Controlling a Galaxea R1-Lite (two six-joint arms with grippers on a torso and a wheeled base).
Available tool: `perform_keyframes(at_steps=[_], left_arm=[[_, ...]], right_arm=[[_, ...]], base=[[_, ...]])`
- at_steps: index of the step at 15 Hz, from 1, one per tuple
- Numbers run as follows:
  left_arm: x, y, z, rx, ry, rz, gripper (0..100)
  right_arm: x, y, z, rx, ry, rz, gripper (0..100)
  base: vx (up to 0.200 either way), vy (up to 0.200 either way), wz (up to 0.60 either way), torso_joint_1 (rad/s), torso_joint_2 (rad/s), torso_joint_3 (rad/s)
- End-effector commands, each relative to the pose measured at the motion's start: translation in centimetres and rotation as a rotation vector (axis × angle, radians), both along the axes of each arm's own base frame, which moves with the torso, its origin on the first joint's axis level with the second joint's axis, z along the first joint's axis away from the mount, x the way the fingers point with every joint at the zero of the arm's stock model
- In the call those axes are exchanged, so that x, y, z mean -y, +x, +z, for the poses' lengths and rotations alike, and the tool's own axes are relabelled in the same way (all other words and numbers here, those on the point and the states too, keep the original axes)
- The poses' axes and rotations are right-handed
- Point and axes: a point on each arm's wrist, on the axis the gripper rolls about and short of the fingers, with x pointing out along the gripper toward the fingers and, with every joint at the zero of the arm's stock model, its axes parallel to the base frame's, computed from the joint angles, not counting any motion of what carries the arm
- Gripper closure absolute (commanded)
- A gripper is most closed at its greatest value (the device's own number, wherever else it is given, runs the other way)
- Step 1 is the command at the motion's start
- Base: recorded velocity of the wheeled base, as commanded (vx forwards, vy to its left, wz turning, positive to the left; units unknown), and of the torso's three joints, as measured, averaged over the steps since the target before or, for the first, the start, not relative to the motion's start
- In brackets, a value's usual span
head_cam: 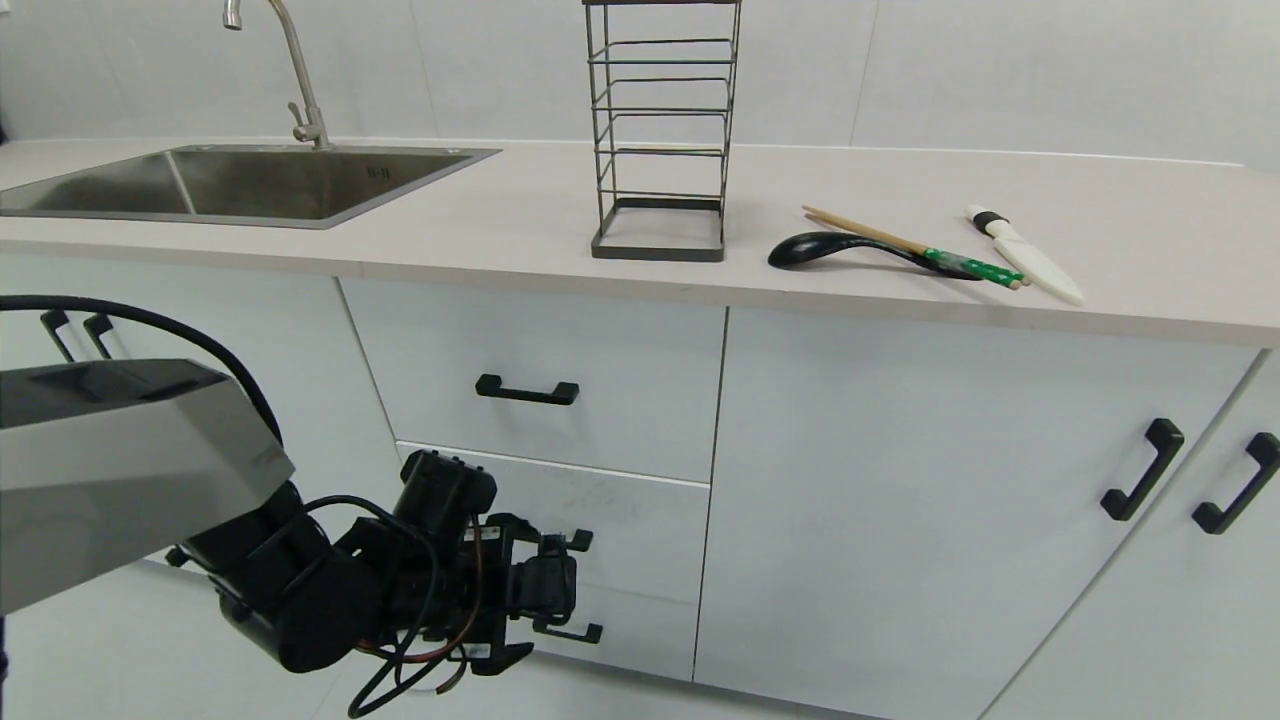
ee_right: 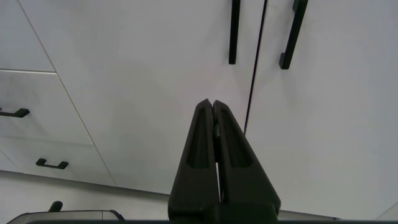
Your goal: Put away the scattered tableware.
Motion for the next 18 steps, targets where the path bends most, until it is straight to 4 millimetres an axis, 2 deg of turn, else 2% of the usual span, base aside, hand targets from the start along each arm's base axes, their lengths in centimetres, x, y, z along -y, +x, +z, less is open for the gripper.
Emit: perform_keyframes(at_steps=[1,4,7,18], left_arm=[[0.0,0.8,-1.5,-0.009,0.015,0.018,0],[0.3,1.8,-2.8,0.003,0.009,0.025,0],[0.8,3.4,-3.0,0.043,-0.005,0.026,0],[1.6,4.8,-5.6,0.019,0.007,0.017,0]], right_arm=[[0.0,0.0,0.0,0.0,0.0,0.0,100],[0.0,0.0,0.0,-0.002,0.0,0.0,100],[0.0,0.0,0.0,-0.002,0.0,0.0,100],[0.0,0.0,0.0,0.0,0.0,0.0,100]], base=[[0.0,0.0,0.0,0.0,0.0,0.0],[0.0,0.0,0.0,0.0,0.0,0.0],[0.0,0.0,0.0,0.0,0.0,0.0],[0.0,0.0,0.0,0.0,0.0,0.0]])
